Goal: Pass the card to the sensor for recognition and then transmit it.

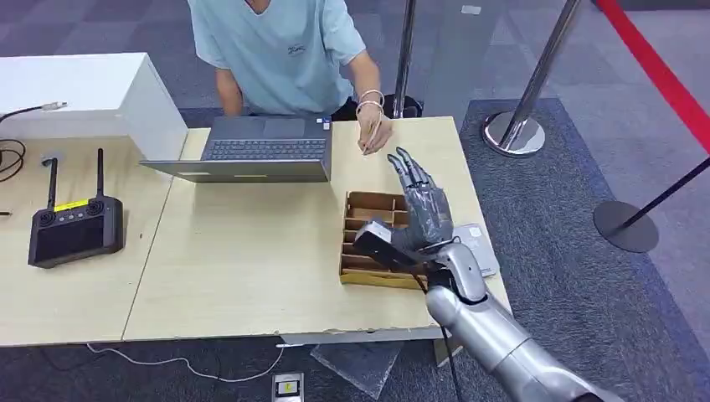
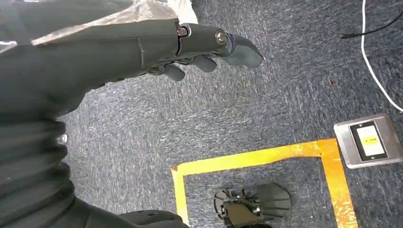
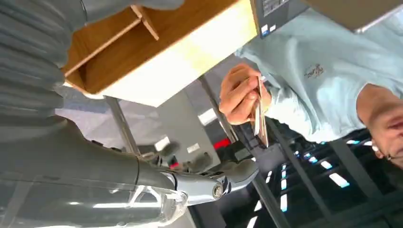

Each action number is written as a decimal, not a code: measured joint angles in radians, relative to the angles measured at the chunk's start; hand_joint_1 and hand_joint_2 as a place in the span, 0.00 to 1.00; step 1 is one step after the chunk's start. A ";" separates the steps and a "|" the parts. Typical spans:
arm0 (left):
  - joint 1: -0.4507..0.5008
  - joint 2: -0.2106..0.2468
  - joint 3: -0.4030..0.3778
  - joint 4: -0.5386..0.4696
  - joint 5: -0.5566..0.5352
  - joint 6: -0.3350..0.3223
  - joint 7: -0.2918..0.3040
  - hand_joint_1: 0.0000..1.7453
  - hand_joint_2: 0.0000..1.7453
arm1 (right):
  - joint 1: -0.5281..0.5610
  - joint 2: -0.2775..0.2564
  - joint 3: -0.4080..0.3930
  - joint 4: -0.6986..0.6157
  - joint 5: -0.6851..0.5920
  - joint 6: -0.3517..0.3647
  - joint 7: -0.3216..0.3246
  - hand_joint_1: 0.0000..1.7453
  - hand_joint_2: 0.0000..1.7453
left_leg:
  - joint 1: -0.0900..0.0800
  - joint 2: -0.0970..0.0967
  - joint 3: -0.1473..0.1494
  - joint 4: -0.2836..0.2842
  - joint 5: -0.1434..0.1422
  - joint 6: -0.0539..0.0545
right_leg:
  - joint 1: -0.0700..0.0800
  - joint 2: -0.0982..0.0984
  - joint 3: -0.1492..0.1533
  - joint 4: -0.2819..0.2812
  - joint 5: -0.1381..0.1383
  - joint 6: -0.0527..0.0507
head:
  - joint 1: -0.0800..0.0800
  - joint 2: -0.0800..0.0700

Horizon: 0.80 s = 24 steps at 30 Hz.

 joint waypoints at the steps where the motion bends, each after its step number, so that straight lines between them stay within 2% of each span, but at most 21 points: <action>1: 0.000 0.000 0.000 0.000 -0.001 0.000 0.001 0.00 1.00 | 0.000 0.000 -0.001 -0.004 0.001 0.000 0.003 0.00 1.00 | 0.000 0.000 0.000 0.000 0.000 0.000 | 0.000 0.000 0.000 0.000 0.000 0.000 | 0.000 0.000; 12: -0.003 0.000 -0.006 0.000 -0.005 -0.003 0.003 0.00 1.00 | 0.002 0.000 -0.005 -0.024 0.004 0.000 0.012 0.00 1.00 | 0.000 0.000 0.000 0.000 0.000 0.000 | 0.000 0.000 0.000 0.000 0.000 0.000 | 0.000 0.000; 24: -0.016 0.000 -0.024 0.000 -0.018 -0.012 0.019 0.00 1.00 | -0.010 0.004 -0.007 -0.011 0.080 0.000 0.015 0.00 1.00 | 0.000 0.000 0.000 0.000 0.000 0.000 | 0.000 0.000 0.000 0.000 0.000 0.000 | 0.000 0.000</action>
